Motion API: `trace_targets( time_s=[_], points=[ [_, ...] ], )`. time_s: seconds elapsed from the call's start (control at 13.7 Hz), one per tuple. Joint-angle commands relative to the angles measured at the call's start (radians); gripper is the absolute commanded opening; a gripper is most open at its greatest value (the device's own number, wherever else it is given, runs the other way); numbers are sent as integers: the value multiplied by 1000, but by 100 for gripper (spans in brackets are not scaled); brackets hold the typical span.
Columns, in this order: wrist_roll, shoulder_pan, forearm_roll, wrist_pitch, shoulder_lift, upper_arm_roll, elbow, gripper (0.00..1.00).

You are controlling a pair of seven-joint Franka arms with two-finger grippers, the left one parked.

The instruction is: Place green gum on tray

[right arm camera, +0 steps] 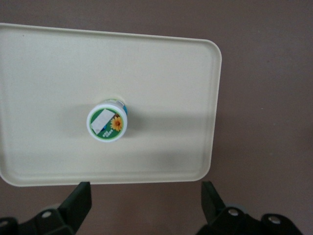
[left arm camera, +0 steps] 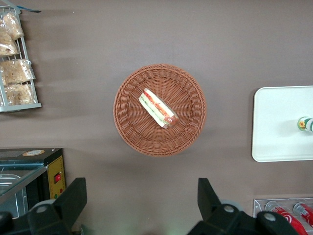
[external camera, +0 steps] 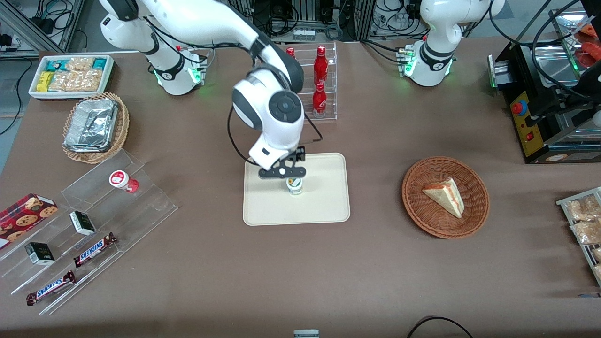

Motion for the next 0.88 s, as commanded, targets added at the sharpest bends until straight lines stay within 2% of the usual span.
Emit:
trace_targets(
  time_s=[0.0,0.29,0.58,0.8],
  points=[
    [-109,-63,9,-97,-71,4,-11,100],
    [-307,-186,23,-182,-119,3,-14,100],
    [-502,-315,23,-200,-146,3,-14,100],
    [-554,-393,23,-225,-173,3,-14,100]
  ],
)
